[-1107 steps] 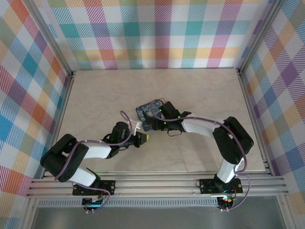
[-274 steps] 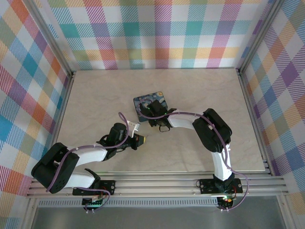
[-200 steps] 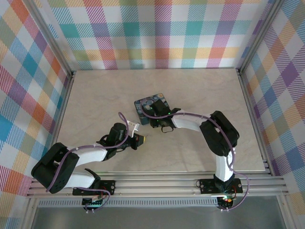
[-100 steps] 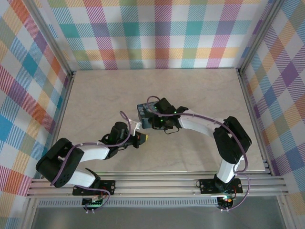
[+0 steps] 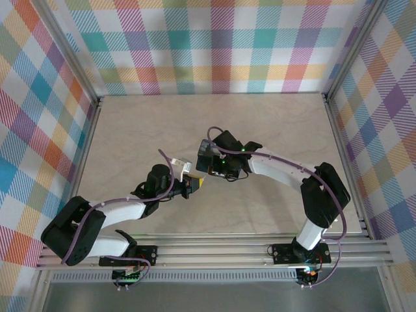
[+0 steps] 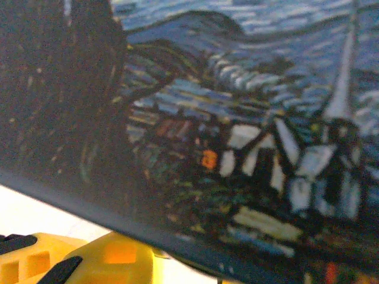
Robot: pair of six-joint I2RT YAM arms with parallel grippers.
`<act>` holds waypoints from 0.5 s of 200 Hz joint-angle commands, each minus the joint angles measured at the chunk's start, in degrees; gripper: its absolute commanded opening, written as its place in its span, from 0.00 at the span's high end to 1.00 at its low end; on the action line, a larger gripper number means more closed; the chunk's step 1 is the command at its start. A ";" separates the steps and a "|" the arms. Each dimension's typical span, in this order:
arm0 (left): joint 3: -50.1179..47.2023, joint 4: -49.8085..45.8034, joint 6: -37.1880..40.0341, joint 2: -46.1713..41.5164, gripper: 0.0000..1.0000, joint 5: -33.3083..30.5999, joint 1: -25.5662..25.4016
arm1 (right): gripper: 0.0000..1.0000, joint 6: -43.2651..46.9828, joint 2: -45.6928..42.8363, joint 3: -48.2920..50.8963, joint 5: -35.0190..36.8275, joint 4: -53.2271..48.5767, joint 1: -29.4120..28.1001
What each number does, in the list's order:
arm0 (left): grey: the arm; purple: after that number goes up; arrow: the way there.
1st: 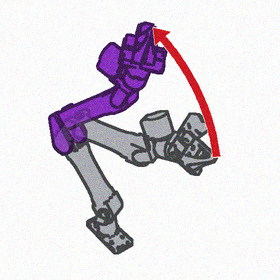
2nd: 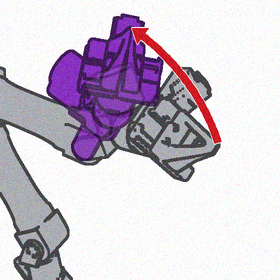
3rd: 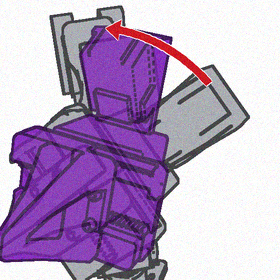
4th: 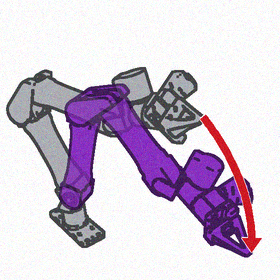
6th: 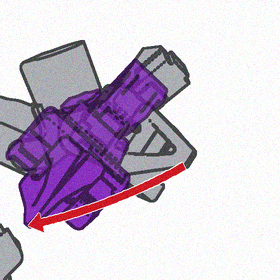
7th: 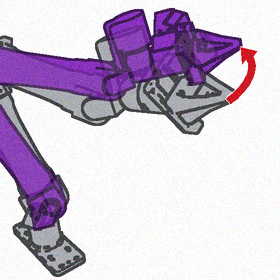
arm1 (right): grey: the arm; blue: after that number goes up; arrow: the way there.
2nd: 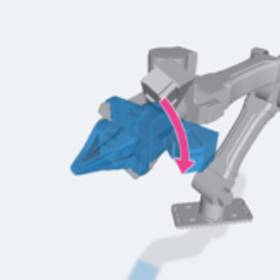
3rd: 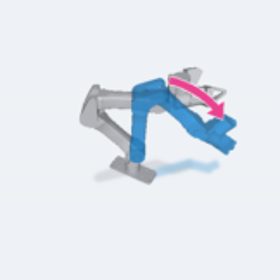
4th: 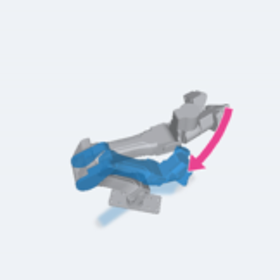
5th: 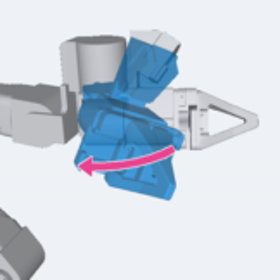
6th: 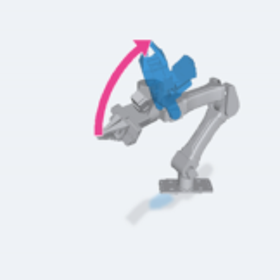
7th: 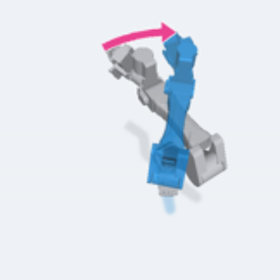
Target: Unlock the padlock with the key
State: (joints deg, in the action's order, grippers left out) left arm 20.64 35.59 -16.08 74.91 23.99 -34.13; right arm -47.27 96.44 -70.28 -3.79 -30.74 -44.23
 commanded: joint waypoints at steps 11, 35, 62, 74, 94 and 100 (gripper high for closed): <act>0.21 4.21 -1.82 -0.29 1.00 2.11 -0.65 | 1.00 -2.63 -3.41 -2.15 -2.53 0.39 0.62; -0.17 6.95 -3.22 1.19 1.00 2.71 -0.67 | 1.00 -3.08 -3.74 -1.88 -3.43 0.58 1.11; -1.17 11.96 -5.35 3.39 1.00 2.91 -0.74 | 1.00 -3.79 -4.04 -1.53 -4.88 1.02 1.66; -1.47 13.55 -5.89 4.28 1.00 2.99 -0.76 | 1.00 -4.29 -4.03 -1.44 -5.73 1.29 2.00; -1.81 15.14 -6.25 5.27 1.00 2.87 -0.78 | 1.00 -5.09 -4.16 -1.26 -6.90 1.81 2.43; -1.92 15.35 -6.16 5.46 1.00 2.70 -0.85 | 1.00 -5.23 -4.16 -1.25 -7.22 1.86 2.62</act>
State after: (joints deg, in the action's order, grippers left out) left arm 19.77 45.52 -21.06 79.44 26.04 -34.13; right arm -51.11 94.54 -70.30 -8.58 -30.98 -42.30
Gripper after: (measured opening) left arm 0.058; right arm 0.233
